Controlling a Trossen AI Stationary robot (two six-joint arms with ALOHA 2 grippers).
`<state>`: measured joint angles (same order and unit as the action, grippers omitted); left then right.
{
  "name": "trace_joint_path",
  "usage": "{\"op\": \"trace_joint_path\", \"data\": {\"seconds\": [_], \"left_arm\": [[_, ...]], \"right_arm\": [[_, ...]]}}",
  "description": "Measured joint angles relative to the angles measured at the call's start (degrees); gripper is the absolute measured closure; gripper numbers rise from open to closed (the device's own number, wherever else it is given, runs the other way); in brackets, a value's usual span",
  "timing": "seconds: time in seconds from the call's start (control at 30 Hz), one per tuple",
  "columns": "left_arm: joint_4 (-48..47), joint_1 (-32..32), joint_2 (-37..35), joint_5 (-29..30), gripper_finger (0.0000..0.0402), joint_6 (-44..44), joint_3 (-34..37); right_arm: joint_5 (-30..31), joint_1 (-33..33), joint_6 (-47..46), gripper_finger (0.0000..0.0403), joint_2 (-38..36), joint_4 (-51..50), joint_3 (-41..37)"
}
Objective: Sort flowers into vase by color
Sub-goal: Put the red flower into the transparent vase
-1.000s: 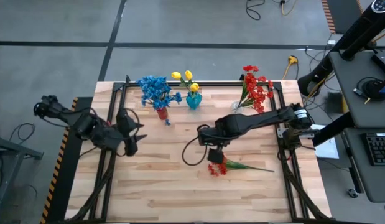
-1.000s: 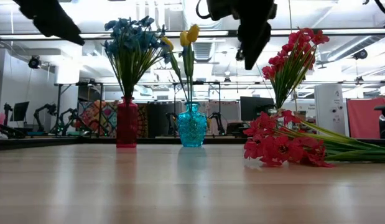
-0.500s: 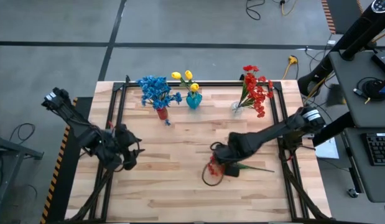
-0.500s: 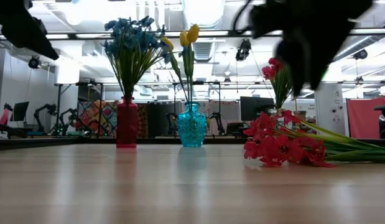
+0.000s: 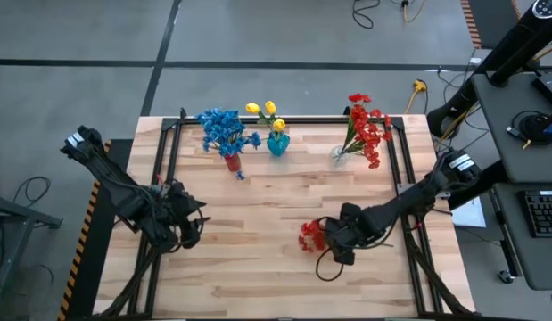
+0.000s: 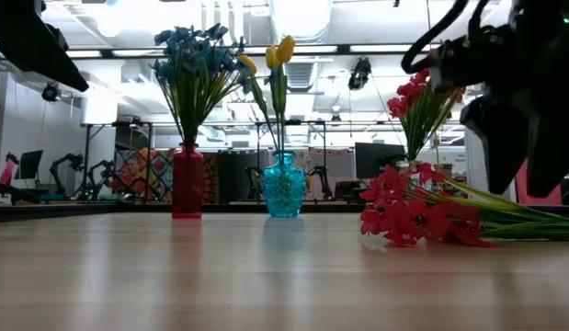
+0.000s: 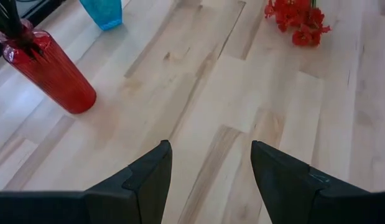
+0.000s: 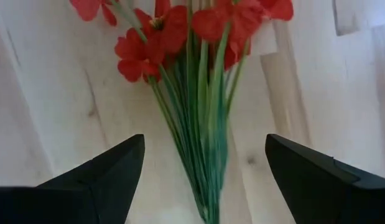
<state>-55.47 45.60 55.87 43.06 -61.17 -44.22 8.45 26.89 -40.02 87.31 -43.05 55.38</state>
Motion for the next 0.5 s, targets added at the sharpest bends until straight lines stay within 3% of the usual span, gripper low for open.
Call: {"op": "trace_joint_path", "data": {"seconds": [0.2,0.5], "left_arm": [[0.54,-0.01,0.94,2.83,0.02,0.61,0.01],[0.57,-0.04,1.17,4.29,0.02,1.07,-0.01]], "right_arm": [[3.82,-0.73,1.7,0.0078,0.45,7.93,-3.08],[3.1,-1.31,3.01,0.0079,5.49,11.12,-3.94]]}}
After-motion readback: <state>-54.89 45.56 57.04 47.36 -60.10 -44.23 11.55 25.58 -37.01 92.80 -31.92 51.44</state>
